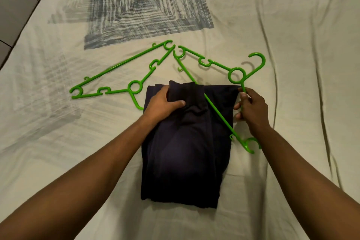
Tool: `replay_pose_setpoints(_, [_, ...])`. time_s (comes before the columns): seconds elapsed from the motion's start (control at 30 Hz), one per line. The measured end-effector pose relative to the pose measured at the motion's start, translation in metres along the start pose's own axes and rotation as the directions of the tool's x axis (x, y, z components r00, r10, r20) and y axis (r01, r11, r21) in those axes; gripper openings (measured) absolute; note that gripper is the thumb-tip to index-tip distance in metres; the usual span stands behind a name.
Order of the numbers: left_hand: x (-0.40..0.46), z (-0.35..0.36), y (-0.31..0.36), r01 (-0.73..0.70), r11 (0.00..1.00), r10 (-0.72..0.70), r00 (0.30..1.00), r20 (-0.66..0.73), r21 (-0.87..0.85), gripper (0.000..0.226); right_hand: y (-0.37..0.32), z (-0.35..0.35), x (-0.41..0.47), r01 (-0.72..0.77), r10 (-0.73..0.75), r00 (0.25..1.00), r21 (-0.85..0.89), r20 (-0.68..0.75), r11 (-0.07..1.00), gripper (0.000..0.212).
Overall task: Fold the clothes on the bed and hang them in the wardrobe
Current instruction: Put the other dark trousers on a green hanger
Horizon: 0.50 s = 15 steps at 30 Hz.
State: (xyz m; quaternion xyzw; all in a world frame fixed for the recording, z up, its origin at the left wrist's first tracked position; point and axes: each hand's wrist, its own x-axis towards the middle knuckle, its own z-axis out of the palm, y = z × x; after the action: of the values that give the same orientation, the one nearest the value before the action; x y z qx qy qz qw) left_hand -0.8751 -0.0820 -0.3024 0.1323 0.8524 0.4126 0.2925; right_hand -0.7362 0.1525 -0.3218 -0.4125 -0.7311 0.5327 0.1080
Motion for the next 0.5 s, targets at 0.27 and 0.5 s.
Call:
replay_pose_setpoints(0.27, [-0.021, -0.009, 0.011, -0.079, 0.976, 0.150, 0.917, 0.369, -0.202, 0.020, -0.007, -0.003, -0.001, 0.073, -0.071, 0.997, -0.046, 0.043, 0.996, 0.023])
replay_pose_setpoints(0.5, [-0.038, 0.004, 0.007, -0.016, 0.942, 0.098, 0.969, 0.229, -0.336, 0.019, -0.028, 0.007, -0.008, 0.309, -0.274, 0.946, -0.229, 0.175, 0.923, 0.020])
